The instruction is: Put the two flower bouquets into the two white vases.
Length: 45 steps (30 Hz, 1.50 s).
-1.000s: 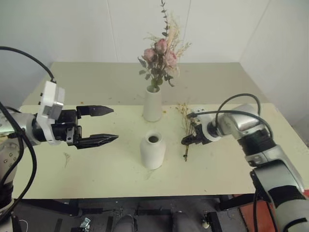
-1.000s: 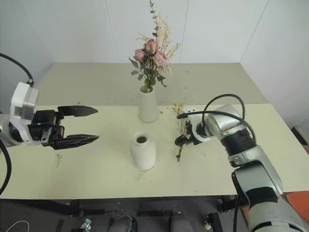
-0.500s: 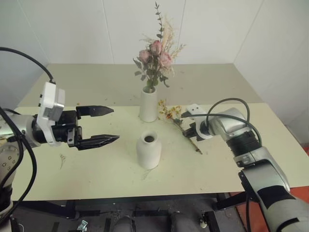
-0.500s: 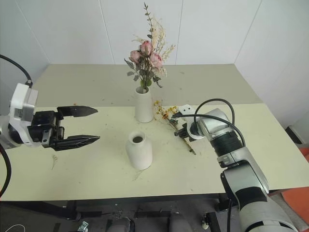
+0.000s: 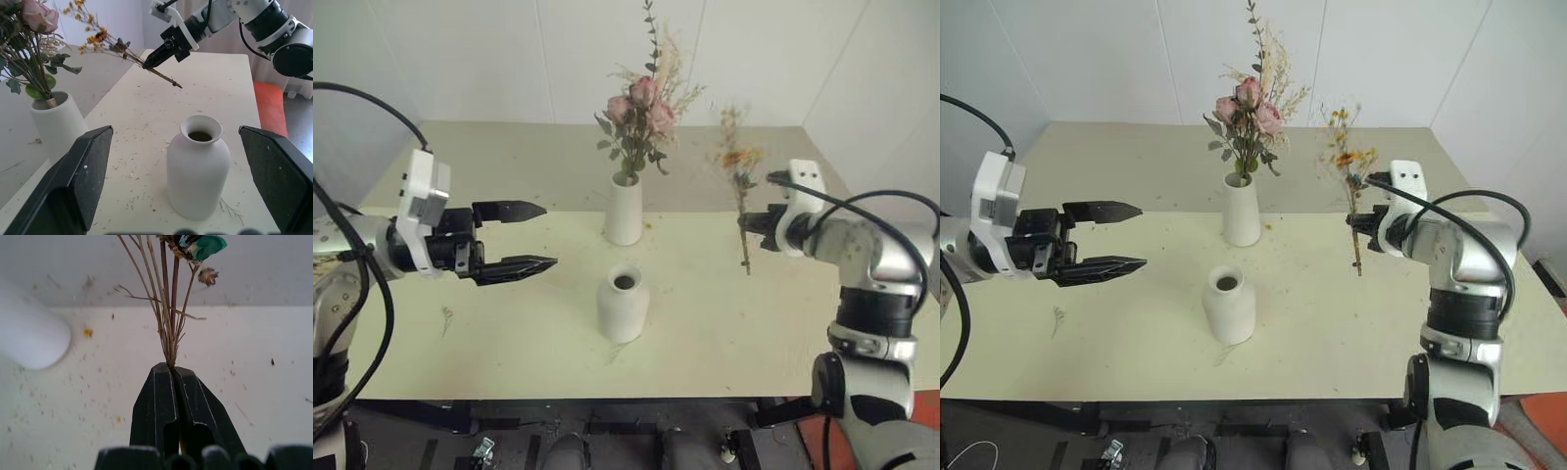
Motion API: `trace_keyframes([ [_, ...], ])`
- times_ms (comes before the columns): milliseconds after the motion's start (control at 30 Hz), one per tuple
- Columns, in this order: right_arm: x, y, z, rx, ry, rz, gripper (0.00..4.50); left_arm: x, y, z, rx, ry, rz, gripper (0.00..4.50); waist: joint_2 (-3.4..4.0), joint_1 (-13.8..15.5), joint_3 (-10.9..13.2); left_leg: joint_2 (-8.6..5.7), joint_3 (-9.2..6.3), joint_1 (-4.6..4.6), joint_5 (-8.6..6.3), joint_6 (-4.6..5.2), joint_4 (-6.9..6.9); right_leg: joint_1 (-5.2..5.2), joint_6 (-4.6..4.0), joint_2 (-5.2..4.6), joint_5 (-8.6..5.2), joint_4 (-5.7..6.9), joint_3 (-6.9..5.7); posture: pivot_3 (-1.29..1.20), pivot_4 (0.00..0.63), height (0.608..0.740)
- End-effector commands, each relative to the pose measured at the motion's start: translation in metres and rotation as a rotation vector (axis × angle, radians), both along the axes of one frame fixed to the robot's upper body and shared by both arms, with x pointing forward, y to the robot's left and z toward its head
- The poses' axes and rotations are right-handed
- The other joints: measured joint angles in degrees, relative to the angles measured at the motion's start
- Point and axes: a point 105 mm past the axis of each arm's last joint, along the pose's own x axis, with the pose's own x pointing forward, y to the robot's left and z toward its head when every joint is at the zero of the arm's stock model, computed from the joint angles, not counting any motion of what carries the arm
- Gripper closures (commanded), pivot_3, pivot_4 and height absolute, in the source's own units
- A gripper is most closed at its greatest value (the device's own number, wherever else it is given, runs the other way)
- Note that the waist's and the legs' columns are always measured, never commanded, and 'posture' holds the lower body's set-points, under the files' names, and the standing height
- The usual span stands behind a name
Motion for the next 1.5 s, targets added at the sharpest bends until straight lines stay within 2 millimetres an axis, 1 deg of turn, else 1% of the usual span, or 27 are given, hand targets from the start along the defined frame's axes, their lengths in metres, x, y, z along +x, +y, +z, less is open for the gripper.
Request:
trace_keyframes([
  [33,-0.027,0.022,0.048,0.105,-0.307,0.17,4.48,-0.001,-0.002,0.009,0.007,-0.052,-0.032,0.0,0.11,-0.47,0.07,0.0,0.03,0.02,0.0,0.0,0.0,-0.01,0.0,0.0,0.0,0.02,0.05,0.0,0.15,0.74],
  [133,-0.046,0.042,0.062,0.246,-0.385,0.356,4.48,-0.001,-0.003,0.011,0.006,-0.048,-0.042,0.0,0.15,-0.5,0.09,0.0,0.09,0.11,0.0,0.0,-0.01,0.01,0.0,0.0,0.01,0.07,0.14,0.0,0.15,0.74],
  [167,-0.055,0.054,0.066,0.279,-0.406,0.457,4.48,-0.002,-0.003,0.011,0.008,-0.044,-0.047,0.0,0.15,-0.46,0.09,0.04,0.09,0.14,0.0,0.0,-0.03,0.04,-0.01,0.03,0.0,0.06,0.13,0.0,0.15,0.74],
  [233,-0.068,0.074,0.073,0.329,-0.441,0.604,4.48,-0.003,-0.003,0.012,0.015,-0.039,-0.055,0.0,0.15,-0.5,0.09,0.05,0.09,0.18,0.0,0.0,-0.07,0.05,-0.01,0.04,0.0,0.05,0.13,0.0,0.15,0.74],
  [300,-0.075,0.084,0.077,0.355,-0.456,0.673,4.48,-0.004,-0.003,0.011,0.02,-0.035,-0.058,0.0,0.16,-0.49,0.1,0.06,0.1,0.19,0.0,0.0,-0.07,0.05,-0.01,0.05,0.0,0.06,0.14,0.0,0.15,0.74],
  [400,-0.086,0.105,0.081,0.358,-0.475,0.781,4.48,-0.006,-0.003,0.01,0.027,-0.027,-0.065,0.0,0.16,-0.36,0.1,0.06,0.1,0.19,0.0,0.0,-0.06,0.05,-0.01,0.04,0.0,0.06,0.13,0.0,0.15,0.74],
  [500,-0.09,0.123,0.074,0.32,-0.481,0.828,4.48,-0.007,-0.003,0.009,0.032,-0.02,-0.064,0.0,0.17,-0.35,0.1,0.06,0.1,0.18,0.0,0.0,-0.07,0.05,-0.01,0.04,0.0,0.05,0.13,0.0,0.15,0.74],
  [633,-0.09,0.137,0.067,0.28,-0.49,0.853,4.48,-0.008,-0.002,0.009,0.033,-0.016,-0.059,0.0,0.16,-0.29,0.1,0.05,0.1,0.19,0.0,0.0,-0.06,0.04,-0.01,0.04,0.0,0.06,0.13,0.0,0.15,0.74],
  [733,-0.089,0.147,0.058,0.219,-0.495,0.874,4.48,-0.008,-0.002,0.009,0.036,-0.013,-0.061,0.0,0.17,-0.26,0.1,0.05,0.1,0.18,0.0,0.0,-0.06,0.04,-0.01,0.04,0.0,0.05,0.13,0.0,0.15,0.74],
  [833,-0.088,0.151,0.049,0.186,-0.486,0.88,4.48,-0.008,-0.002,0.01,0.036,-0.012,-0.059,0.0,0.16,-0.27,0.1,0.05,0.11,0.18,0.0,0.0,-0.06,0.04,-0.01,0.04,0.0,0.05,0.13,0.0,0.15,0.74],
  [1167,-0.095,0.162,0.025,0.157,-0.446,0.912,4.48,-0.006,-0.001,0.01,0.048,-0.015,-0.057,0.0,0.16,-0.25,0.1,0.06,0.1,0.21,0.0,0.0,-0.06,0.05,-0.02,0.05,-0.01,0.06,0.12,0.0,0.15,0.74],
  [1233,-0.096,0.163,0.021,0.149,-0.445,0.908,3.94,-0.006,-0.001,0.01,0.049,-0.016,-0.057,0.0,0.16,-0.25,0.1,0.06,0.1,0.2,0.0,0.0,-0.06,0.04,-0.02,0.05,-0.01,0.06,0.12,0.0,0.15,0.74],
  [1267,-0.097,0.162,0.019,0.147,-0.443,0.906,3.75,-0.006,-0.001,0.011,0.05,-0.017,-0.058,0.0,0.16,-0.24,0.1,0.05,0.11,0.2,0.0,0.0,-0.06,0.04,-0.02,0.05,-0.01,0.06,0.12,0.0,0.15,0.74],
  [1300,-0.097,0.161,0.018,0.143,-0.443,0.897,3.34,-0.006,-0.001,0.011,0.051,-0.017,-0.059,0.0,0.16,-0.24,0.1,0.05,0.11,0.2,0.0,0.0,-0.06,0.04,-0.02,0.05,-0.01,0.06,0.12,0.0,0.15,0.74],
  [1333,-0.097,0.158,0.017,0.139,-0.443,0.886,3.06,-0.006,-0.001,0.011,0.052,-0.018,-0.059,0.0,0.16,-0.24,0.1,0.06,0.11,0.19,0.0,0.0,-0.06,0.04,-0.02,0.05,-0.01,0.06,0.12,0.0,0.15,0.74],
  [1500,-0.095,0.133,0.007,0.08,-0.43,0.854,1.29,-0.006,-0.001,0.011,0.056,-0.017,-0.06,0.0,0.16,0.06,0.1,0.04,0.11,0.18,0.0,0.0,-0.04,0.07,-0.02,0.03,-0.01,0.04,0.12,0.0,0.15,0.74],
])
